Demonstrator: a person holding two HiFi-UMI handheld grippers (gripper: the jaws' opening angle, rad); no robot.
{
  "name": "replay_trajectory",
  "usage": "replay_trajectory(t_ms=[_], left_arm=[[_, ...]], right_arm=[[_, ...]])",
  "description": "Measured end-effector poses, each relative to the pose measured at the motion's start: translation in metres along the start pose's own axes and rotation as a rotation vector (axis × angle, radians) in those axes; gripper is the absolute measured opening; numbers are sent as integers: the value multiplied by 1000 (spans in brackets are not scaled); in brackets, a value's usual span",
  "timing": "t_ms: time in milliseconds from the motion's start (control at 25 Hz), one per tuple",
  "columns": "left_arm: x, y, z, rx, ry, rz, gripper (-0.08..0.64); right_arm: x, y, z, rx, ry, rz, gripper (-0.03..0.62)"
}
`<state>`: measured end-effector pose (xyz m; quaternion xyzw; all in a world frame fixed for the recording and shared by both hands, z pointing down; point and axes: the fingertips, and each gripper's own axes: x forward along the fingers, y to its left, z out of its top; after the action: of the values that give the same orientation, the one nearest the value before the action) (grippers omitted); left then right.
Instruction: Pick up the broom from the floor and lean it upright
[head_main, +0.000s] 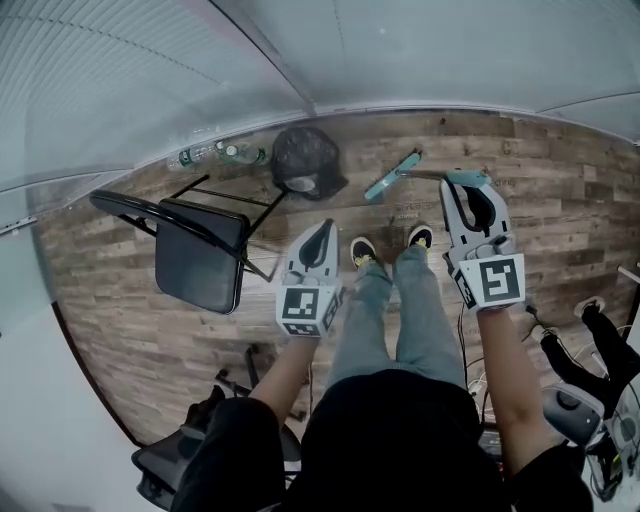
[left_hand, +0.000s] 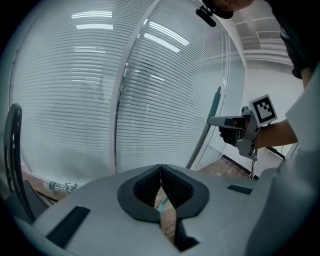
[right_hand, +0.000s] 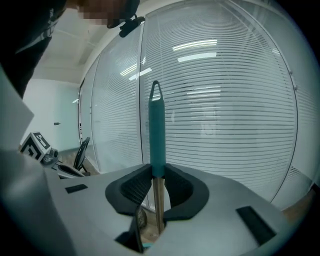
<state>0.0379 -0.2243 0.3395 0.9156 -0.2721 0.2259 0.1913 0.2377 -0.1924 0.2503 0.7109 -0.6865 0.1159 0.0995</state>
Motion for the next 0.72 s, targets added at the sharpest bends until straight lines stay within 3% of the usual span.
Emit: replay_trajectory(t_ms=[320,520,720], left_arm=[[66,-22,28,45,42,12,20],[114,-37,51,0,41,45,20],[162,-49,66,-1,33,42,20]], right_arm=[[50,-62,-22,69,27,-25,89],[78,-103,-51,116,95,-60,89],[110,-127,-73,97,122,-67,89]])
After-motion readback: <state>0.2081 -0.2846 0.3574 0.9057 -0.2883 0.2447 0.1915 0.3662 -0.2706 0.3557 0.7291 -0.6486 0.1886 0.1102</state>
